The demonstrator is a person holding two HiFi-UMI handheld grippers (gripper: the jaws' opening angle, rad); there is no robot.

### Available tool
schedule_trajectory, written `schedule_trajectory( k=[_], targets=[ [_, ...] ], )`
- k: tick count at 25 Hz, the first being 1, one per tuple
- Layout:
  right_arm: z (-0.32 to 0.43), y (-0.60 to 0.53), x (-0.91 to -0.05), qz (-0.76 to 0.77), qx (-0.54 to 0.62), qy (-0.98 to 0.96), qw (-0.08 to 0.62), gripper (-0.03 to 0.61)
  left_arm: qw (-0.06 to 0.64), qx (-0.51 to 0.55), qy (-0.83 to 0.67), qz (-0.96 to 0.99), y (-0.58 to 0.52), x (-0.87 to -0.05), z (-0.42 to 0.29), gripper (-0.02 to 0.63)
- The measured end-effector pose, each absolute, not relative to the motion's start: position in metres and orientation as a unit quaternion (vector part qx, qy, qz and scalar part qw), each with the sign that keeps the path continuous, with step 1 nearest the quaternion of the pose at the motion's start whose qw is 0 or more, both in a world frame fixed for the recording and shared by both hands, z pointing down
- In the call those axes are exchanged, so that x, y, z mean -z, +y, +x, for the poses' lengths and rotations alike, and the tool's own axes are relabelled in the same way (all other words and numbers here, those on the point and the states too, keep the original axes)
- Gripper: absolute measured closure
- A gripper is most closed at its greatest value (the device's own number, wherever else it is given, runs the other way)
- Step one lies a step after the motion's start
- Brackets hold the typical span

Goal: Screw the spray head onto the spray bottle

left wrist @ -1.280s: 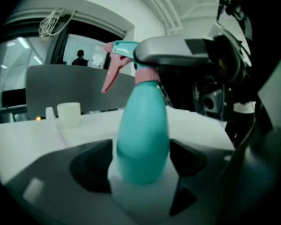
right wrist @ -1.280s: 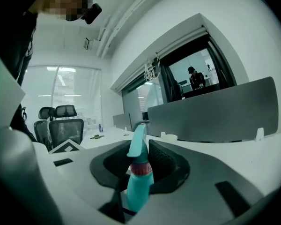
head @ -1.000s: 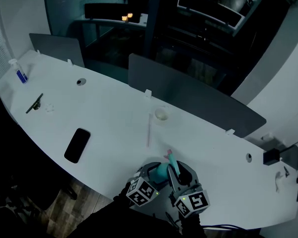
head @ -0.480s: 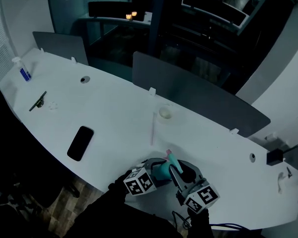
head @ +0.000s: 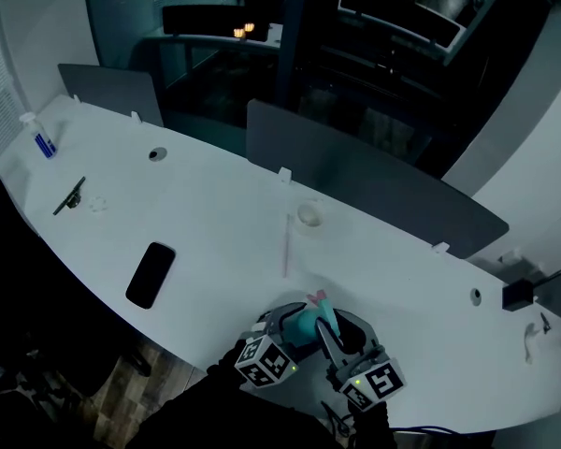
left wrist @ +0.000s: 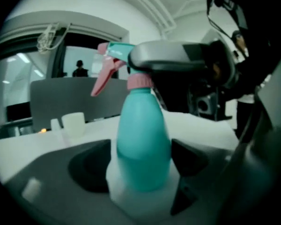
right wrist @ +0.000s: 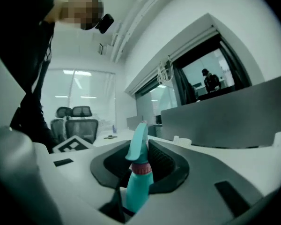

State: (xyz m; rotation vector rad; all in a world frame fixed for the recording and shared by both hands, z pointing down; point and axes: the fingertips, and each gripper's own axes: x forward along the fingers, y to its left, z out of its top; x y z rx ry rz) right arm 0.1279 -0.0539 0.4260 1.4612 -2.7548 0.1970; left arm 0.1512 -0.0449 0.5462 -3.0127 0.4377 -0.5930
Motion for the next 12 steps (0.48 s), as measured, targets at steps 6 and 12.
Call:
schedule_trajectory(
  k=[6, 12],
  targets=[
    [0.128, -0.056, -0.426, 0.420, -0.075, -0.905, 0.008, 0.476, 0.039, 0.211, 0.063, -0.975, -0.042, -0.544, 0.160, 0.229],
    [0.113, -0.050, -0.428, 0.472, -0.012, -0.879, 0.071, 0.476, 0.010, 0.217, 0.288, -0.933, -0.050, -0.546, 0.148, 0.229]
  ],
)
